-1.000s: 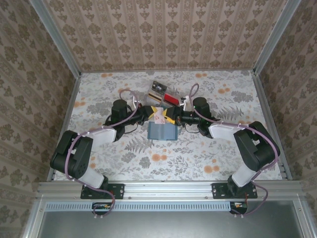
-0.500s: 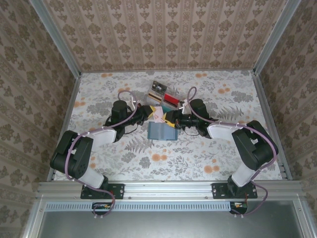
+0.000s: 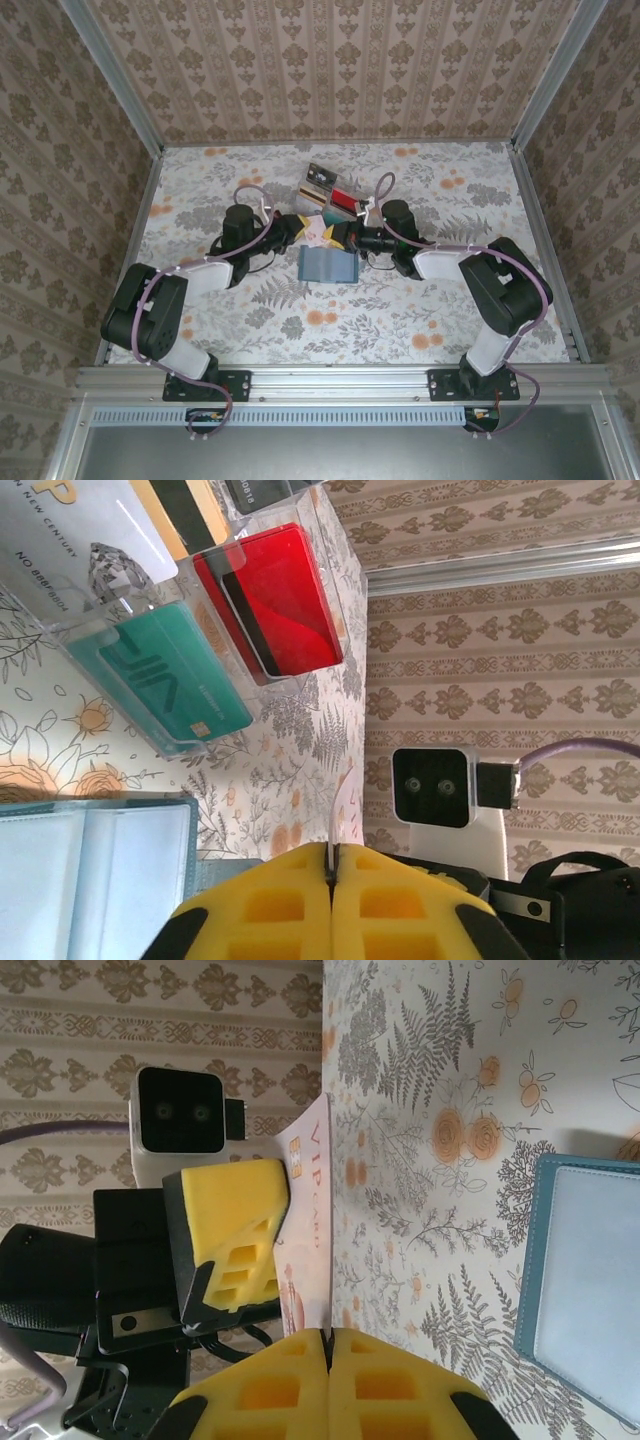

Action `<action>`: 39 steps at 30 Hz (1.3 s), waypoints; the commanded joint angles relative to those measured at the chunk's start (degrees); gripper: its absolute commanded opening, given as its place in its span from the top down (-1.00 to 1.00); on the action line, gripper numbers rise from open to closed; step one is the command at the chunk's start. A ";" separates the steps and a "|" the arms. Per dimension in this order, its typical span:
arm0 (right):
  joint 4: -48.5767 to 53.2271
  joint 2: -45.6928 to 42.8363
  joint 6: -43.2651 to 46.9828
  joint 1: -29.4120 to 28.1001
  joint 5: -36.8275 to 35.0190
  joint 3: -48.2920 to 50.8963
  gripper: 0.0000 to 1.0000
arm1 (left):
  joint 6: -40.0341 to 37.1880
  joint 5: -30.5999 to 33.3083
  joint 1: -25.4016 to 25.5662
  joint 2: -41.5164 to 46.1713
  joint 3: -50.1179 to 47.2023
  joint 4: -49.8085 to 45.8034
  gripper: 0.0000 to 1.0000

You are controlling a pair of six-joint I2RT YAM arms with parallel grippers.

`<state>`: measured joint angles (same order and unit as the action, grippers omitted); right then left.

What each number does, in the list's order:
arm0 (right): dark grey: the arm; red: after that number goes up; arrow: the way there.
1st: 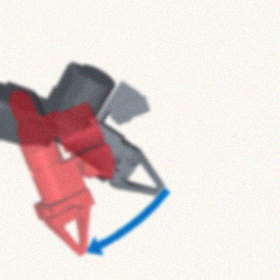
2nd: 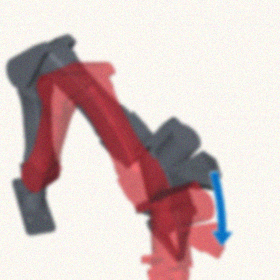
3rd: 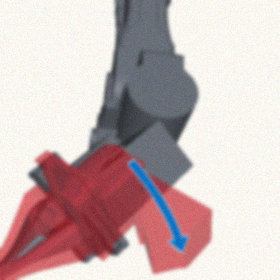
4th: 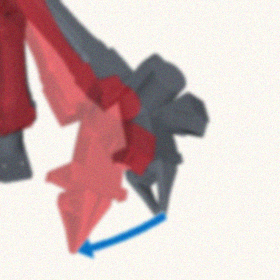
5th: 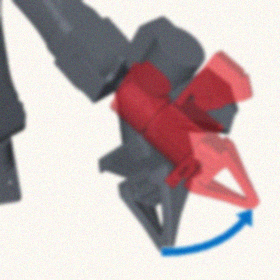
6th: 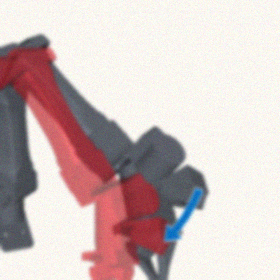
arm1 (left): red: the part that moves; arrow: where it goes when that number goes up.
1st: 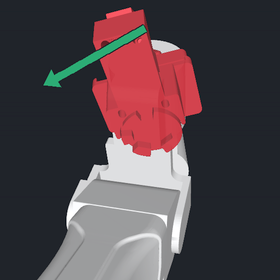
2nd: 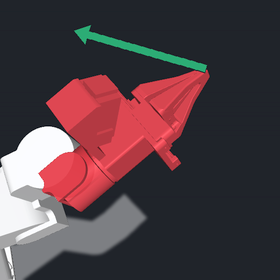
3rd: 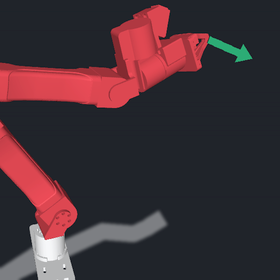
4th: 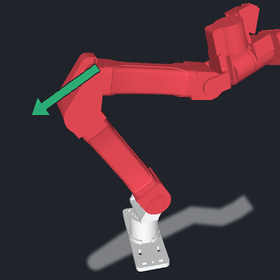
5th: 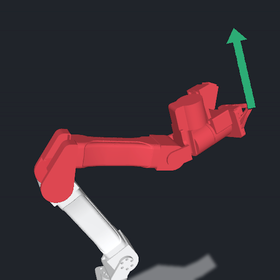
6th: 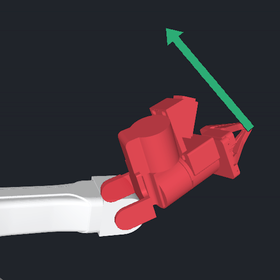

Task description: Take the credit cards out of the card holder

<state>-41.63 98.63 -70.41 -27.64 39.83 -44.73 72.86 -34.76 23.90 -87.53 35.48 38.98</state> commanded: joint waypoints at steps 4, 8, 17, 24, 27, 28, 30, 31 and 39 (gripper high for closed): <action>15.76 -2.84 15.88 -0.18 -1.91 -5.84 1.00 | -7.27 2.37 -1.88 5.14 -0.42 -15.59 -0.03; 35.46 -2.74 36.99 -1.48 -7.55 -14.32 1.00 | -19.19 10.28 -2.53 8.00 3.54 -39.89 -0.42; 58.48 5.35 68.79 -6.00 -24.76 -34.38 1.00 | -27.17 17.11 -4.53 14.67 2.72 -51.81 -0.93; 67.52 15.56 83.17 -6.11 -28.58 -49.28 1.00 | -29.00 17.76 -5.09 16.60 2.42 -54.79 -1.00; 69.44 18.72 86.47 -6.11 -29.80 -53.19 1.00 | -29.16 17.38 -5.14 16.27 2.28 -55.01 -1.00; 70.01 19.67 87.22 -6.11 -30.62 -54.41 1.00 | -29.26 17.28 -5.25 16.19 2.38 -55.11 -1.00; 70.92 21.47 88.76 -6.03 -31.90 -56.53 1.00 | -29.11 16.97 -5.29 15.94 2.31 -55.20 -1.00; 71.06 22.11 89.11 -6.03 -32.47 -57.21 1.00 | -29.25 16.92 -5.27 15.92 2.28 -55.15 -1.00; 71.86 26.88 89.58 -5.58 -34.54 -61.98 1.00 | -29.62 16.40 -5.41 14.47 2.88 -55.46 -1.00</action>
<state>27.77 123.63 17.23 -33.56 7.46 -104.33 44.95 -18.15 18.96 -72.20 37.63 -14.79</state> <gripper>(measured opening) 0.066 0.993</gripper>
